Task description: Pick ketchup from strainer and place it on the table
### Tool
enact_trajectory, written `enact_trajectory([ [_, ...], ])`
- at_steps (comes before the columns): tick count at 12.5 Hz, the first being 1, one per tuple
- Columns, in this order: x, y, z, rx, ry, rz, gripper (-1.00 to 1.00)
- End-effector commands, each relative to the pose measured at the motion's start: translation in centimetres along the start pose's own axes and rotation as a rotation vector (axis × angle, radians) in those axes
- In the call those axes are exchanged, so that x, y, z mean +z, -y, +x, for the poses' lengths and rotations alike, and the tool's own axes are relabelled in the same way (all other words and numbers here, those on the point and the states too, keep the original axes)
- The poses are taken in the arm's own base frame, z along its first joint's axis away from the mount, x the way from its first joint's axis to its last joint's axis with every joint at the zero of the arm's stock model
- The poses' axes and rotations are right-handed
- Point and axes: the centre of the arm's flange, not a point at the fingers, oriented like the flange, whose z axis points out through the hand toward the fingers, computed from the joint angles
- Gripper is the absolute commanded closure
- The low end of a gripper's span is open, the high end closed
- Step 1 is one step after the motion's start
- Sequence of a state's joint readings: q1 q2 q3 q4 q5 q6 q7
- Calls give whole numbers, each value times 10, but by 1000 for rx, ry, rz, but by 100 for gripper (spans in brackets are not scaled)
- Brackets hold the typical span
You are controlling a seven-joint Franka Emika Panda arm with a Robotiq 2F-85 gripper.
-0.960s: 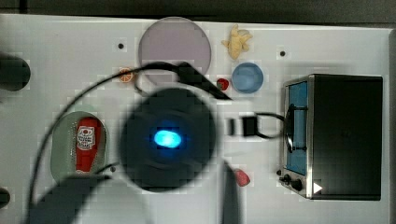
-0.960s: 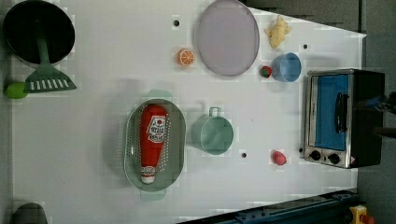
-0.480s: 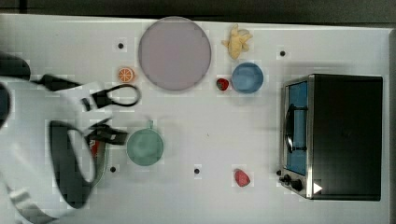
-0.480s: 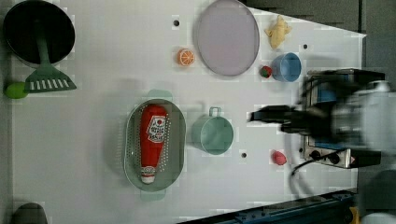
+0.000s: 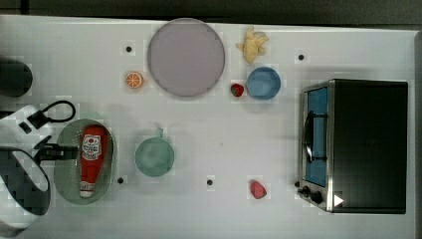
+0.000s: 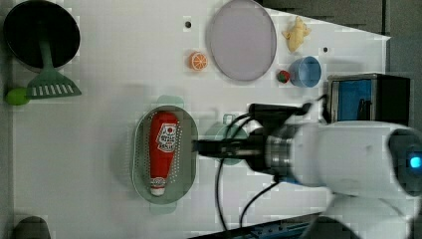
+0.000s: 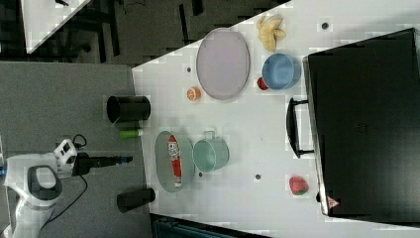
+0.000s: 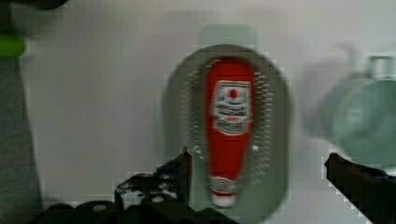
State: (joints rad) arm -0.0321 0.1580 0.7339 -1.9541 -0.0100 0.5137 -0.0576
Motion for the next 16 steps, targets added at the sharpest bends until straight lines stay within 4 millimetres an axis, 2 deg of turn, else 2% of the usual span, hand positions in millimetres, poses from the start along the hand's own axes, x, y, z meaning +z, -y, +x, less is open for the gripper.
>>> enact_trajectory([
  [1, 48, -7, 6, 61, -11, 35, -100],
  [6, 139, -16, -6, 27, -23, 117, -100],
  [10, 195, -19, -9, 56, 31, 191, -100],
  [12, 217, -21, -10, 71, 62, 200, -100],
  [15, 240, -23, -9, 79, 58, 219, -100],
  [16, 247, -25, -9, 70, 54, 212, -92],
])
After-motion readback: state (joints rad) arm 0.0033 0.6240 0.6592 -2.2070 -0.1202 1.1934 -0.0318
